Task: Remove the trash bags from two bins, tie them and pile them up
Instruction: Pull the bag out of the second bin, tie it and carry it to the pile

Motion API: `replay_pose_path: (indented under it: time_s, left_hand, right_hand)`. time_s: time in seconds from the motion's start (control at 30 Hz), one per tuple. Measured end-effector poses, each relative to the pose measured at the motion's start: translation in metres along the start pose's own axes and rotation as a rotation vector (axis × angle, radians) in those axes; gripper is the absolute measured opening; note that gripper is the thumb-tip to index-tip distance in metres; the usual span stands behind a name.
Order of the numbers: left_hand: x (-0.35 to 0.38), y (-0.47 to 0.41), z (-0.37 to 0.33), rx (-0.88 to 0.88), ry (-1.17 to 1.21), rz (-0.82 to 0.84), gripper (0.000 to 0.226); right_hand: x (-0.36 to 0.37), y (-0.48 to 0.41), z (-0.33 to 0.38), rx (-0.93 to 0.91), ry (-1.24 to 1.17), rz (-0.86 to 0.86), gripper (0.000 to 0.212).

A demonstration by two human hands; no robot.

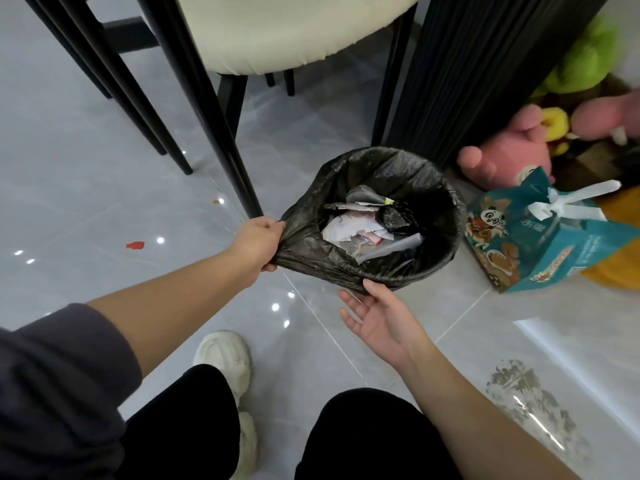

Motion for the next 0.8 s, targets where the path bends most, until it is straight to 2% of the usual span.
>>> replay_pose_path:
  time_s: [0.1,0.27,0.4,0.5,0.6,0.7,0.8]
  left_hand:
    - [0.007,0.003,-0.002,0.009,0.048,-0.013,0.026]
    - [0.021,0.002,-0.011,0.032,-0.011,-0.005,0.024]
    - [0.023,0.004,-0.015,0.152,0.029,-0.022,0.023]
    - [0.019,0.001,-0.023,0.258,0.123,-0.029,0.022]
    - [0.019,-0.005,-0.031,0.290,0.196,-0.028,0.022]
    - [0.024,-0.012,-0.030,0.266,0.217,0.007,0.019]
    - [0.028,-0.017,-0.024,0.239,0.217,0.041,0.019]
  right_hand:
    - [-0.012,0.011,0.009,-0.022,-0.008,-0.080,0.005]
    - [-0.041,0.020,0.026,-0.091,-0.024,-0.217,0.026]
    - [-0.064,0.030,0.053,-0.269,-0.062,-0.327,0.032]
    - [-0.077,0.040,0.073,-0.382,0.003,-0.523,0.030]
    - [-0.092,0.033,0.075,-0.252,0.209,-0.742,0.018]
    - [-0.091,0.010,0.062,0.003,0.180,-0.613,0.035]
    - [-0.086,-0.002,0.068,0.035,0.168,-0.551,0.023]
Point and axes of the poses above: each hand's wrist, its own y-axis away from the middle knuckle, its own x-axis out of the palm, z = x × y, the point moved 6 cm from there along -y, towards the middle knuckle, and after that the axes turned 12 degrees about y, right-handed, at the moved point
